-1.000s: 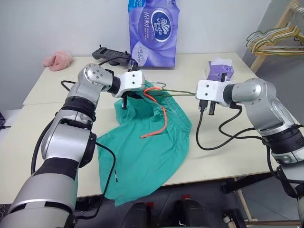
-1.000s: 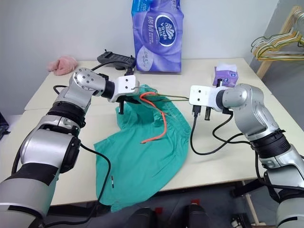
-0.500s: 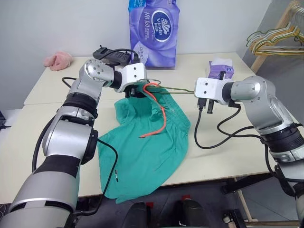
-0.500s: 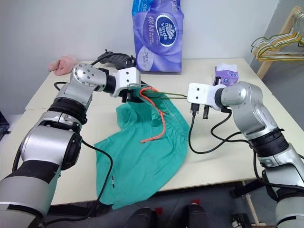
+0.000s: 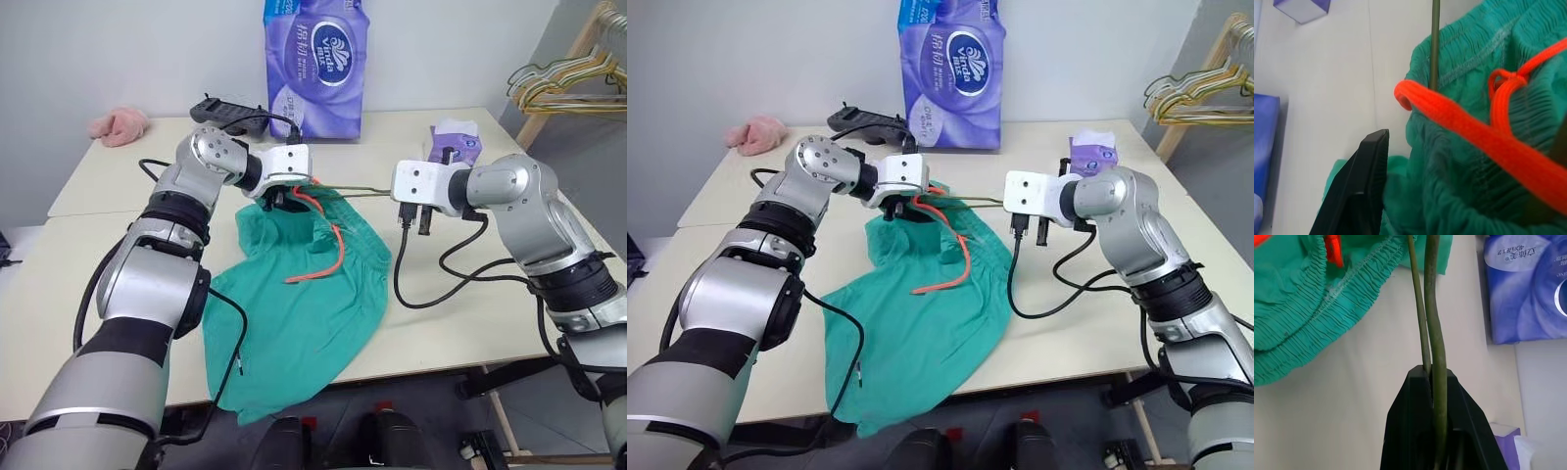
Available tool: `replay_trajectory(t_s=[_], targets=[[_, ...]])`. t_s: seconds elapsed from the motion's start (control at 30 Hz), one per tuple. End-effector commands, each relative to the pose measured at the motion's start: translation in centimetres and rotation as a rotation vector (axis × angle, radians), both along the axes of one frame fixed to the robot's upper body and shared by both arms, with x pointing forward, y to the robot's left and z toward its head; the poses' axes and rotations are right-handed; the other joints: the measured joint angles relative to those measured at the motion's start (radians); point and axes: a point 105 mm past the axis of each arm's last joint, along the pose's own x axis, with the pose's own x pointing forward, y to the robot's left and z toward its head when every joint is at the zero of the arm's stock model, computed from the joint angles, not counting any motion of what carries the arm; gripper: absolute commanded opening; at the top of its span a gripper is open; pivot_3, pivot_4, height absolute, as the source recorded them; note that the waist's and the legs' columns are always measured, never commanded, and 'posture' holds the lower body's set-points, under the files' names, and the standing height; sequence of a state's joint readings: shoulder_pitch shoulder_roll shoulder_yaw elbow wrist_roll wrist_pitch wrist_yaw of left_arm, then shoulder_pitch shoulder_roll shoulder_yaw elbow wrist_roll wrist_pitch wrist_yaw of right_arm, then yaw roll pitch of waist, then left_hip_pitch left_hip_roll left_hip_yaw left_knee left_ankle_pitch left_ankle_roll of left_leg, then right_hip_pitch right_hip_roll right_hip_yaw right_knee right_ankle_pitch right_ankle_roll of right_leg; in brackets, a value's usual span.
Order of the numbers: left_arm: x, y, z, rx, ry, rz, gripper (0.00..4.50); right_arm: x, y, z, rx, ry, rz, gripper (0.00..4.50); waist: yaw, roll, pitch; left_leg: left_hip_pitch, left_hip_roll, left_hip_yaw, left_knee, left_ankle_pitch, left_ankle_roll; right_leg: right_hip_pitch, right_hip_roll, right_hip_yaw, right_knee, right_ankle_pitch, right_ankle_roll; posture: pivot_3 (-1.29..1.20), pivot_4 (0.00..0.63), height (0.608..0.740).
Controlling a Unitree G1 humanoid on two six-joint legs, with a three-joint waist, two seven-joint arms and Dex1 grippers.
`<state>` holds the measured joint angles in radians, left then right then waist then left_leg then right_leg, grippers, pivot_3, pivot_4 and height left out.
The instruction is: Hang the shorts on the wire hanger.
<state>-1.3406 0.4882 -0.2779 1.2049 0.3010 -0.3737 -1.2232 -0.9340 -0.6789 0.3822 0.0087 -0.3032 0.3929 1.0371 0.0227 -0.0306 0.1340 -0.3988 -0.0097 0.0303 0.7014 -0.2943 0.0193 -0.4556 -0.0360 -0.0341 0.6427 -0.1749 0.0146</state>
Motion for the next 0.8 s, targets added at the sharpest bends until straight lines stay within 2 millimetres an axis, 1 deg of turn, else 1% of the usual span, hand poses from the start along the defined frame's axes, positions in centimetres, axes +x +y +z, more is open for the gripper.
replay_trajectory(t_s=[0.03, 0.2, 0.37, 0.47, 0.57, 0.6, 0.67, 0.73, 0.77, 0.8], targets=[[0.2, 0.9, 0.7, 0.002, -0.02, 0.026, 2.55, -0.5, 0.1, 2.9, 0.033, -0.084, 0.022, 0.0, 0.0, 0.0, 0.0, 0.0, 0.0, 0.0, 0.0, 0.0, 0.0, 0.0, 0.0, 0.0, 0.0, 0.0, 0.0, 0.05, 0.048, 0.74], [0.5, 1.3, 1.0, -0.017, -0.05, 0.051, 2.55, -0.5, -0.2, 2.6, 0.048, -0.059, 0.01, 0.0, 0.001, 0.0, 0.0, 0.0, 0.0, 0.0, 0.0, 0.0, 0.0, 0.0, 0.0, 0.0, 0.0, 0.0, 0.0, 0.05, 0.054, 0.74], [0.5, 1.4, 0.7, -0.02, -0.048, 0.052, 2.55, -0.7, 0.4, 2.8, 0.056, -0.059, 0.029, 0.0, 0.0, 0.0, 0.0, 0.0, 0.0, 0.0, 0.0, 0.0, 0.0, 0.0, 0.0, 0.0, 0.0, 0.0, 0.0, 0.06, 0.054, 0.74], [0.4, 1.2, 0.2, -0.026, -0.035, 0.052, 2.55, -0.9, 1.1, 3.2, 0.067, -0.065, 0.05, 0.0, 0.0, 0.0, 0.0, 0.0, 0.0, 0.0, 0.0, 0.0, 0.0, 0.0, 0.0, 0.0, 0.0, 0.0, 0.0, 0.06, 0.053, 0.74], [0.4, 1.1, 0.0, -0.038, -0.014, 0.054, 1.99, -1.1, 1.5, 3.6, 0.072, -0.07, 0.062, 0.0, 0.0, 0.0, 0.0, 0.0, 0.0, 0.0, 0.0, 0.0, 0.0, 0.0, 0.0, 0.0, 0.0, 0.0, 0.0, 0.06, 0.054, 0.74], [0.4, 1.1, 0.1, -0.041, -0.011, 0.054, 1.73, -1.1, 1.5, 3.7, 0.073, -0.071, 0.062, 0.0, 0.0, 0.0, 0.0, 0.0, 0.0, 0.0, 0.0, 0.0, 0.0, 0.0, 0.0, 0.0, 0.0, 0.0, 0.0, 0.06, 0.053, 0.74], [0.3, 1.1, 0.0, -0.039, -0.006, 0.052, 1.03, -1.2, 1.6, 3.7, 0.073, -0.074, 0.063, 0.0, 0.0, 0.0, 0.0, 0.0, 0.0, 0.0, 0.0, 0.0, 0.0, 0.0, 0.0, 0.0, 0.0, 0.0, 0.0, 0.06, 0.053, 0.74], [0.3, 1.1, 0.0, -0.036, -0.004, 0.05, 0.42, -1.2, 1.5, 3.8, 0.073, -0.074, 0.063, 0.0, 0.0, 0.0, 0.0, 0.0, 0.0, 0.0, 0.0, 0.0, 0.0, 0.0, 0.0, 0.0, 0.0, 0.0, 0.0, 0.06, 0.053, 0.74], [0.3, 1.1, 0.0, -0.036, -0.003, 0.049, 0.15, -1.2, 1.5, 3.8, 0.073, -0.073, 0.063, 0.0, 0.0, 0.0, 0.0, 0.0, 0.0, 0.0, 0.0, 0.0, 0.0, 0.0, 0.0, 0.0, 0.0, 0.0, 0.0, 0.06, 0.053, 0.74], [0.3, 1.2, 0.0, -0.035, -0.002, 0.05, 0.03, -1.2, 1.5, 3.8, 0.073, -0.073, 0.064, 0.0, 0.0, 0.0, 0.0, 0.0, 0.0, 0.0, 0.0, 0.0, 0.0, 0.0, 0.0, 0.0, 0.0, 0.0, 0.0, 0.05, 0.051, 0.74]])
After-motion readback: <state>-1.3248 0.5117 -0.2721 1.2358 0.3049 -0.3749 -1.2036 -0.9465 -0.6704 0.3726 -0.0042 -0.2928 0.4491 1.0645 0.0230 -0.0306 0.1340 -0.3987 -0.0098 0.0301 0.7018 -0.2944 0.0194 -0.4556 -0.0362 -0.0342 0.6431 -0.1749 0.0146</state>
